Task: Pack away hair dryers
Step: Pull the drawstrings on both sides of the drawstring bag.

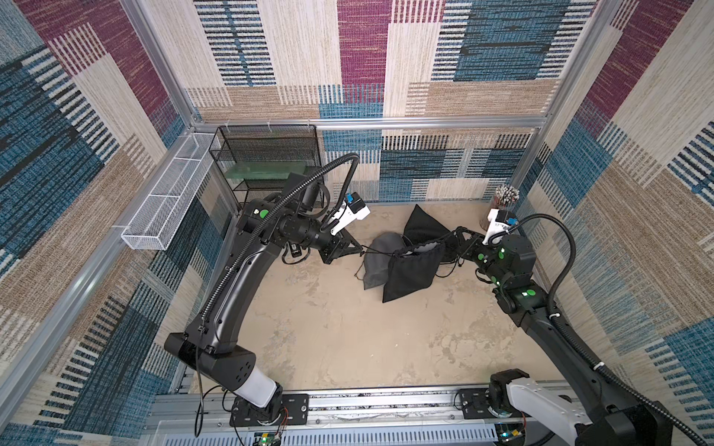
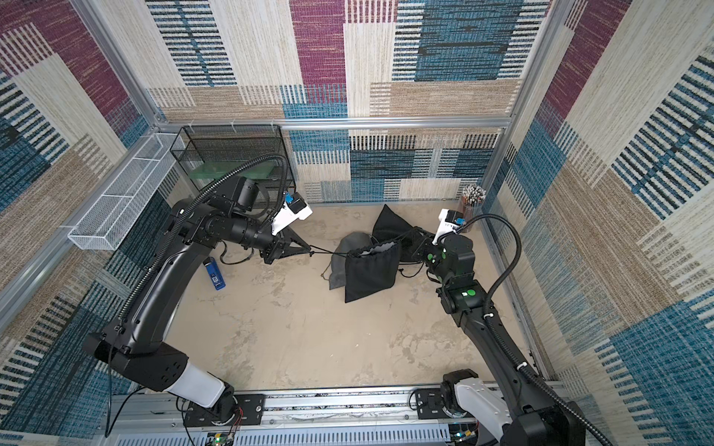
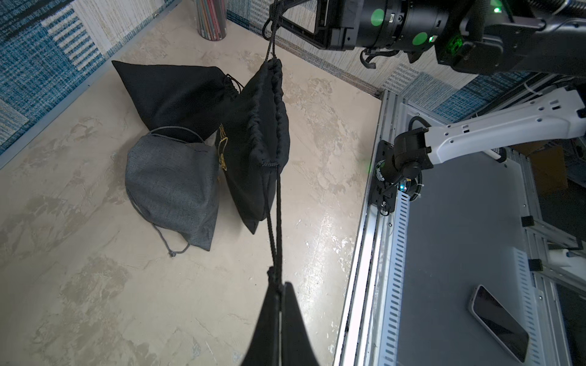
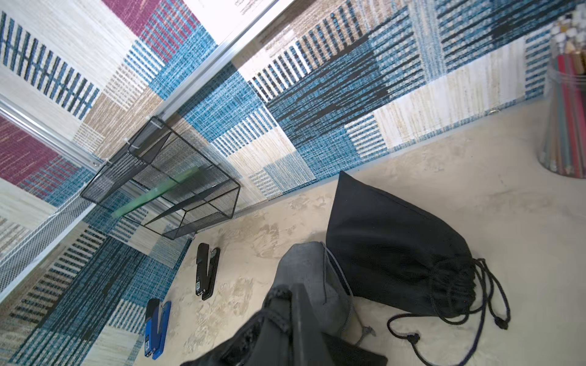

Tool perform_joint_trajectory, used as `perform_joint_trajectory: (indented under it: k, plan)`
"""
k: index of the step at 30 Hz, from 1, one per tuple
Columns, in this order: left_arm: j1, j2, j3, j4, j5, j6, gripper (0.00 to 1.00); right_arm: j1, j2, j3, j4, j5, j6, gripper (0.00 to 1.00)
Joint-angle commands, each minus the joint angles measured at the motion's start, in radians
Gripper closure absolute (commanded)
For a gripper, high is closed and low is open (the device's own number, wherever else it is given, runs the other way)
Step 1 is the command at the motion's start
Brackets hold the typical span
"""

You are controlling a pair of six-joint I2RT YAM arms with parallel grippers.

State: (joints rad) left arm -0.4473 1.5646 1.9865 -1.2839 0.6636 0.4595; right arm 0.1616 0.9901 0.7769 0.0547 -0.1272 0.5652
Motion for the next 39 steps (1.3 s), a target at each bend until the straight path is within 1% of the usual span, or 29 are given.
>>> perform_joint_trajectory:
  k: [1,7,9,12,20,26,33,36,39]
  plan:
    - [0.003,-0.029,-0.027,-0.053,0.000,0.109,1.00,-0.052,-0.017,-0.026,0.132,-0.023,0.071,1.00]
    - [0.005,-0.077,-0.118,-0.115,-0.069,0.216,1.00,-0.184,-0.033,-0.068,0.195,-0.117,0.132,1.00]
    - [0.010,-0.093,-0.155,-0.125,-0.124,0.240,1.00,-0.221,-0.041,-0.077,0.203,-0.137,0.144,1.00]
    - [0.019,-0.108,-0.197,-0.150,-0.156,0.286,1.00,-0.276,-0.054,-0.089,0.215,-0.171,0.156,1.00]
    - [0.051,-0.155,-0.317,-0.151,-0.214,0.332,1.00,-0.424,-0.061,-0.125,0.264,-0.296,0.215,1.00]
    - [0.081,-0.176,-0.381,-0.150,-0.238,0.357,1.00,-0.516,-0.048,-0.153,0.337,-0.377,0.280,1.00]
    - [0.143,-0.186,-0.428,-0.151,-0.204,0.363,1.00,-0.614,-0.016,-0.178,0.393,-0.463,0.337,1.00]
    - [0.155,-0.187,-0.442,-0.150,-0.195,0.365,1.00,-0.641,-0.016,-0.193,0.422,-0.484,0.359,1.00]
    - [0.162,-0.185,-0.451,-0.150,-0.177,0.360,1.00,-0.650,-0.012,-0.190,0.412,-0.492,0.350,1.00]
